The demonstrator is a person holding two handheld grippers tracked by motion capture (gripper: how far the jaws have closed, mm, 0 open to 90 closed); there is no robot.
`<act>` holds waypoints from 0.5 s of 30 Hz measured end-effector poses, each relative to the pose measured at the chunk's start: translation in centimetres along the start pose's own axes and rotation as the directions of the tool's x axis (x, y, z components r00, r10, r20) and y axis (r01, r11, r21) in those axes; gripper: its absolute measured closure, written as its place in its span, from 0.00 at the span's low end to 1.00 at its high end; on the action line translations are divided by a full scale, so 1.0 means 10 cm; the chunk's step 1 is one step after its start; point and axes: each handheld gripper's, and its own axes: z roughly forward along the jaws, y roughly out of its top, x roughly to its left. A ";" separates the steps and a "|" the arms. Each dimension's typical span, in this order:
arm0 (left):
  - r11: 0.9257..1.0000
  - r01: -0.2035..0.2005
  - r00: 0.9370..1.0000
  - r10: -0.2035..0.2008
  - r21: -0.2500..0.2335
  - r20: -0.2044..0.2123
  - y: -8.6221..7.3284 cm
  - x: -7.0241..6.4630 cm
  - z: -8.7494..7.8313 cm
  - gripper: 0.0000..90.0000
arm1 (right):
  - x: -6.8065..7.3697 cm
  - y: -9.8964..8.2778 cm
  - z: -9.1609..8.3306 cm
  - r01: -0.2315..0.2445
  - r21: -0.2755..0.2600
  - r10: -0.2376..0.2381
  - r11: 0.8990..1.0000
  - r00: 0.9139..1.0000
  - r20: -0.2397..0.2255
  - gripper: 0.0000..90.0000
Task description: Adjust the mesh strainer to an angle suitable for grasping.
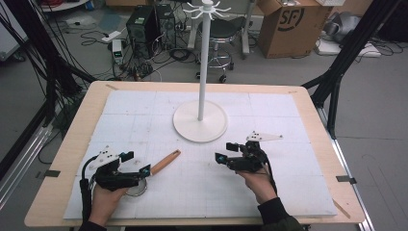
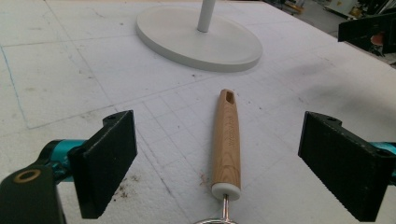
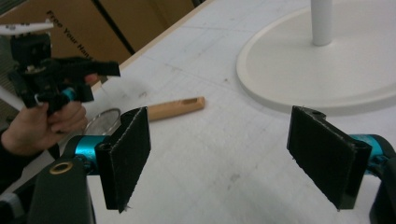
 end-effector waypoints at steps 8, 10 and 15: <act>1.000 0.008 1.000 -0.008 0.003 -0.001 -0.01 0.02 0.00 0.14 | 0.01 -0.08 -0.17 0.020 -0.039 -0.020 0.999 1.000 -0.001 0.22; 1.000 0.009 1.000 -0.009 0.001 -0.005 -0.01 0.02 0.00 0.14 | 0.00 -0.07 -0.19 0.018 -0.052 -0.018 0.998 1.000 -0.005 0.22; 1.000 0.008 1.000 -0.008 0.000 0.005 0.00 0.01 0.00 0.14 | -0.03 -0.11 -0.28 0.020 -0.064 -0.018 0.998 1.000 0.025 0.21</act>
